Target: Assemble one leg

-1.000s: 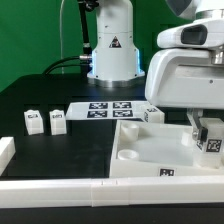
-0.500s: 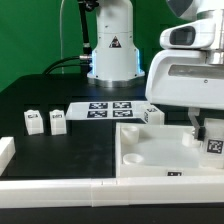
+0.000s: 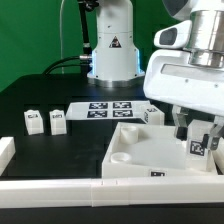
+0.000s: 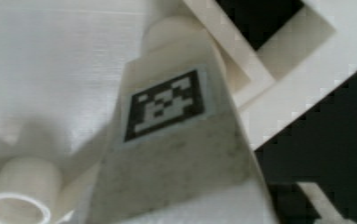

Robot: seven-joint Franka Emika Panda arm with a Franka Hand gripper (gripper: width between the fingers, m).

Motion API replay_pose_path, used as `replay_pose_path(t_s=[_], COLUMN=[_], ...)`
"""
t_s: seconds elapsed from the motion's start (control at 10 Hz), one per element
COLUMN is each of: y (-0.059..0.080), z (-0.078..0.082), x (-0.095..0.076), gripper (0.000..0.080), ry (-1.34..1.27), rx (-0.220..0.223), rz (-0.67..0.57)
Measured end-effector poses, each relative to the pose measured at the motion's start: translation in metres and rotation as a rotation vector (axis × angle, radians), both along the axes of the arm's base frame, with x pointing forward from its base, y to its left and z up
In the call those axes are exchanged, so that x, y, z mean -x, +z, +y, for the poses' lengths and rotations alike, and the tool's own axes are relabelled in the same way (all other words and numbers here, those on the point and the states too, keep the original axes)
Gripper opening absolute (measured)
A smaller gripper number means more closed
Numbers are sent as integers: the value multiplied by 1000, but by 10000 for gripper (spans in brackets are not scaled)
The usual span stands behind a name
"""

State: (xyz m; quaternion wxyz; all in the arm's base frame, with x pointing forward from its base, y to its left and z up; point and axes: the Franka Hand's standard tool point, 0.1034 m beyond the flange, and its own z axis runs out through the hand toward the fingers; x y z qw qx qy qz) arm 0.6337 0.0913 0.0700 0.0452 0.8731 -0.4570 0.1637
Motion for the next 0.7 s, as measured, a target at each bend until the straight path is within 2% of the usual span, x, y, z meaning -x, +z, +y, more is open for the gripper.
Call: replay_pose_path(t_s=[0.1,0.3,0.4,0.5,0.6,0.7], y=[-1,-1,-1,-1,-1,-1], z=[1,2,2,2,2,2], x=[0,1,1,1,1,1], gripper=[321,309,521,521,622,641], ry=[-79,-73,-73,-73,-73,-73], rx=[-30,-30,-30,-30,-30,-30], rz=[-17,-16,-16,-16,-16,-16])
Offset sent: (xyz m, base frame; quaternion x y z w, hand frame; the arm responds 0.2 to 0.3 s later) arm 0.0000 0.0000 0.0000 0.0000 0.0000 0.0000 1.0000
